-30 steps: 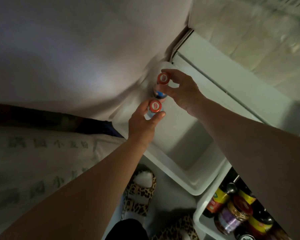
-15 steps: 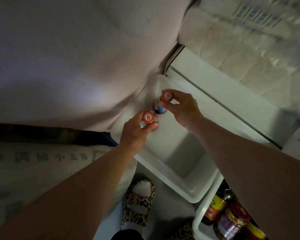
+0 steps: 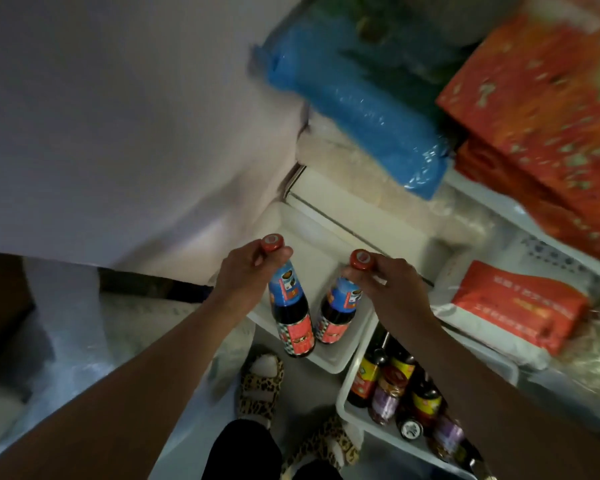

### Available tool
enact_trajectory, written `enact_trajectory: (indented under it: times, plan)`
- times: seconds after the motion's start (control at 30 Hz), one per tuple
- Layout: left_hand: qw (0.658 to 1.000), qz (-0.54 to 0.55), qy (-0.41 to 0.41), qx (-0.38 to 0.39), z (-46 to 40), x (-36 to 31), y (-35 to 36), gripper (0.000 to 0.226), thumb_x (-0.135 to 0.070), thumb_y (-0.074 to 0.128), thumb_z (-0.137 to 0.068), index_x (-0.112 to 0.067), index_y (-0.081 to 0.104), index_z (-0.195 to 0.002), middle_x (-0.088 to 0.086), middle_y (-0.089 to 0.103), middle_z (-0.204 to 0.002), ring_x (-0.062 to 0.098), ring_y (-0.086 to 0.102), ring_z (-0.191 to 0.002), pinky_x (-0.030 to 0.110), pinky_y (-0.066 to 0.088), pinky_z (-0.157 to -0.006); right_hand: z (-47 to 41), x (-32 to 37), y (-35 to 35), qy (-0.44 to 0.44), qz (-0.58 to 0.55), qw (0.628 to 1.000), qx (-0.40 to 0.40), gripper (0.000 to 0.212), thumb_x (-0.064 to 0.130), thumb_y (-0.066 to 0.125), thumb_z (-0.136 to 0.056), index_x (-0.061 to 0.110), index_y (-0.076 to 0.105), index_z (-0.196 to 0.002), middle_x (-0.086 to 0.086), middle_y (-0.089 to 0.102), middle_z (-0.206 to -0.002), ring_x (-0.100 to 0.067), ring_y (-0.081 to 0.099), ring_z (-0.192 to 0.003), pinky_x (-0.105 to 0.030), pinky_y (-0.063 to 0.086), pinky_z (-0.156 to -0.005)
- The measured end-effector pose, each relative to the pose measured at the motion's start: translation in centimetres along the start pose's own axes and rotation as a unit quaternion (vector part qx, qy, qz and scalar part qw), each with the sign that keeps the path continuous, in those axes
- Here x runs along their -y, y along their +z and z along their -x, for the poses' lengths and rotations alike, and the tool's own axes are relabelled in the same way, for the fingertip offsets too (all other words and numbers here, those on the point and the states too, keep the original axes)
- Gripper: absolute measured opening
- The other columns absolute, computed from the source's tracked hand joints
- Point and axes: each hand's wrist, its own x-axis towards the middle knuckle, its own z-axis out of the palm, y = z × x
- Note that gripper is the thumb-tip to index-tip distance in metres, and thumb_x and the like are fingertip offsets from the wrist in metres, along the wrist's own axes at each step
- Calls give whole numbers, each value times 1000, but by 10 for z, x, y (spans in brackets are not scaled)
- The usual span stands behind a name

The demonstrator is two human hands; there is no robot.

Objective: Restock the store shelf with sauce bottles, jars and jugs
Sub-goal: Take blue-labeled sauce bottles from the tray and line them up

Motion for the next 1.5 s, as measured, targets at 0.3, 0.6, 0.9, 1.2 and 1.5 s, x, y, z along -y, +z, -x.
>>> enact_trajectory:
  times: [0.3, 0.6, 0.9, 1.2, 1.5]
  plan:
    - [978, 172, 114, 13, 146, -221, -53, 11, -22, 69, -89, -20, 74, -99, -9, 76, -92, 2, 71, -84, 11, 52, -64, 142, 158, -173, -130, 6, 985, -117, 24, 66, 63, -69, 48, 67, -84, 6, 66, -94, -7, 63, -90, -23, 44, -74]
    - [914, 263, 305, 43, 287, -436, -72, 27, -25, 70, -86, -5, 73, -103, 10, 70, -88, 17, 66, -73, 25, 54, -61, 274, 322, -355, -282, -89, 915, -273, 5, 31, 77, -83, 32, 80, -78, 14, 74, -70, 7, 61, -64, -19, 48, -62]
    - [836, 319, 437, 84, 362, -607, -91, 33, -43, 69, -83, -17, 73, -103, -5, 75, -87, 11, 72, -80, 28, 57, -69, 333, 435, -477, -366, -184, 833, -372, 12, 21, 71, -91, 23, 73, -80, 19, 70, -61, 6, 64, -59, -12, 50, -55]
    - [819, 368, 412, 152, 331, -682, -68, 36, -34, 74, -85, -19, 69, -117, 1, 76, -102, 19, 73, -93, 36, 59, -81, 291, 454, -538, -299, -209, 843, -394, 34, 38, 69, -92, 12, 73, -114, 8, 75, -95, 6, 69, -71, -11, 52, -56]
    - [834, 339, 402, 164, 265, -704, -56, 14, -35, 74, -85, -34, 71, -99, -6, 76, -101, 16, 74, -91, 42, 58, -87, 232, 438, -557, -281, -234, 842, -396, 14, 30, 59, -100, 25, 69, -107, 4, 74, -107, -9, 69, -97, -26, 55, -78]
